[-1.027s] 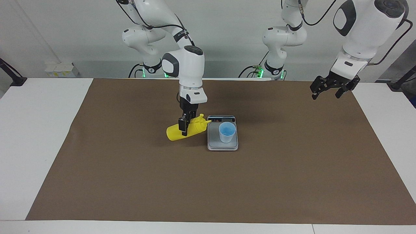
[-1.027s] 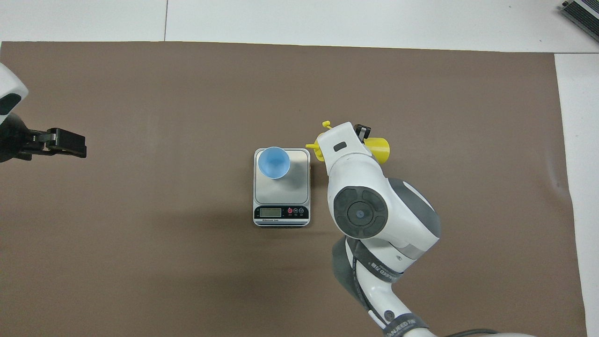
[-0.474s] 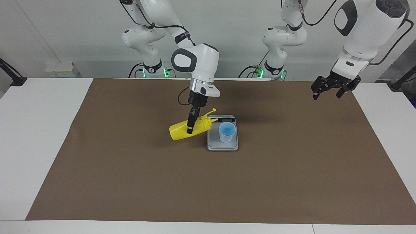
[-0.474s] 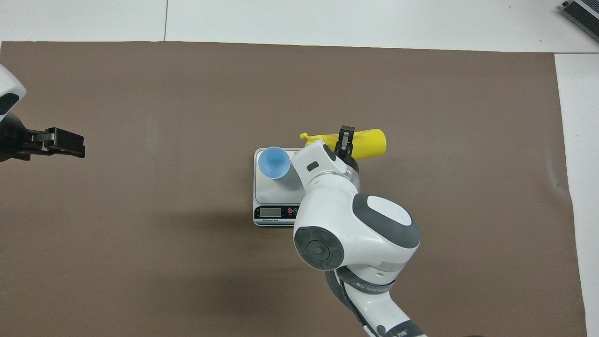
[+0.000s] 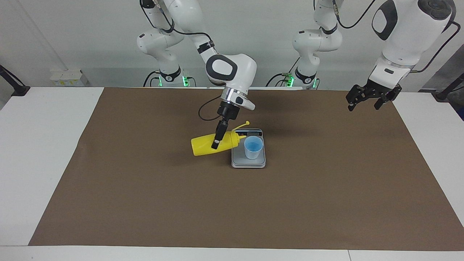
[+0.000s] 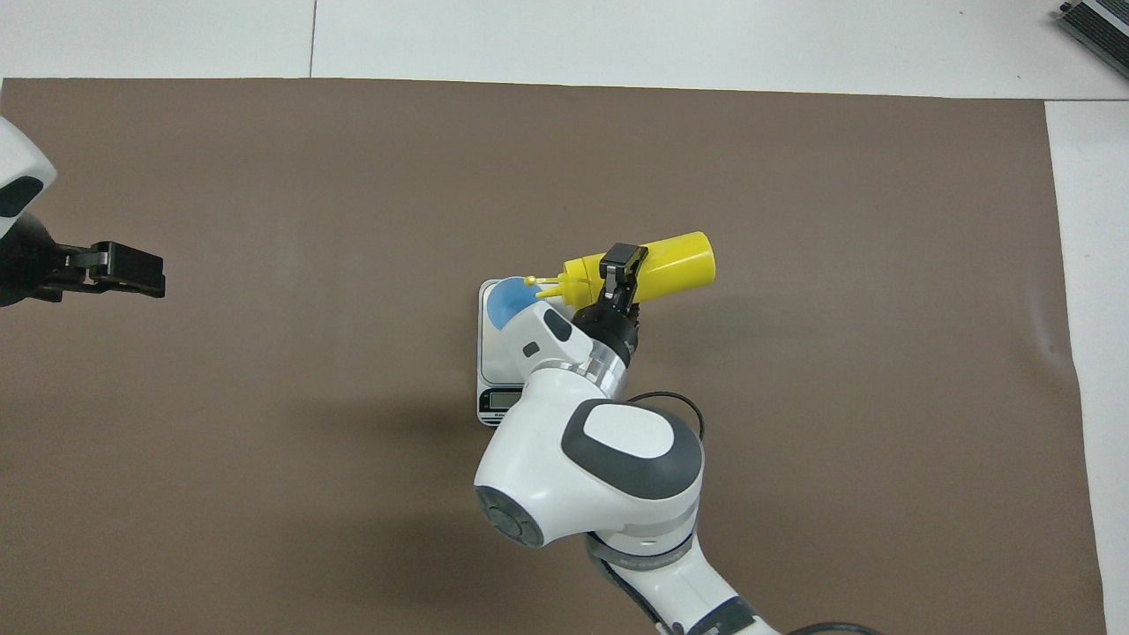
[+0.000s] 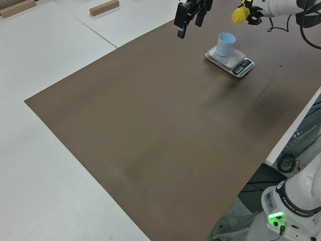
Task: Pour seasoning into cup on scale with both arms
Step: 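Tilt the yellow bottle nozzle-down over the blue cup with the right gripper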
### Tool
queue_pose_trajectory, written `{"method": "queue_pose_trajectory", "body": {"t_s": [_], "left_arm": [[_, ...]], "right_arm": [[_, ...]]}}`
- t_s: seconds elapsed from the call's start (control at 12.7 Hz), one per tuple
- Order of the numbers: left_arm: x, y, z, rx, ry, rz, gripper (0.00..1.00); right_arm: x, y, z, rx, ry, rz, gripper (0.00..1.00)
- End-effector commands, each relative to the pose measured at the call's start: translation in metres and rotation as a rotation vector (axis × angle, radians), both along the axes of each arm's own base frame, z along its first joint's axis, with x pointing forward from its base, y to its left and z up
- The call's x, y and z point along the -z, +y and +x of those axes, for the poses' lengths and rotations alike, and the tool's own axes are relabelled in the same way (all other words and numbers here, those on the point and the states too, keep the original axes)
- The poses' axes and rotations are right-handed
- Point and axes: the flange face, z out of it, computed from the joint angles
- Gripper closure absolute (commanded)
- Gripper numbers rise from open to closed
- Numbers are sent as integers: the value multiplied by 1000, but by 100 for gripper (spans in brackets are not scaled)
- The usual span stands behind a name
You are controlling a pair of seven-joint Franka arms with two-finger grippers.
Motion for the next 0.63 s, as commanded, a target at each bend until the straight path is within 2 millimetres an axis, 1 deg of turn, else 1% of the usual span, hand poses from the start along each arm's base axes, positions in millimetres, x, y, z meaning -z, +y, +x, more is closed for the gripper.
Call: {"method": "queue_pose_trajectory", "body": {"t_s": [0.0,0.08,0.16,0.24,0.55], "left_arm": [[-2,-8,-10,24,0,18,0],[-1,-16,-11,37,3,17,0],[-2,-19,-11,40,1,16,0],[-3,-23,-13,48,1,16,0],[-3,-29,-13,60,0,16,0]], "right_arm": [[5,21,12,-26,-87,-73,100],[11,24,8,-29,-104,-93,100],[20,24,9,-20,-157,-132,100],[23,23,9,-33,-188,-155,100],[31,17,4,-56,-198,-189,100]]}}
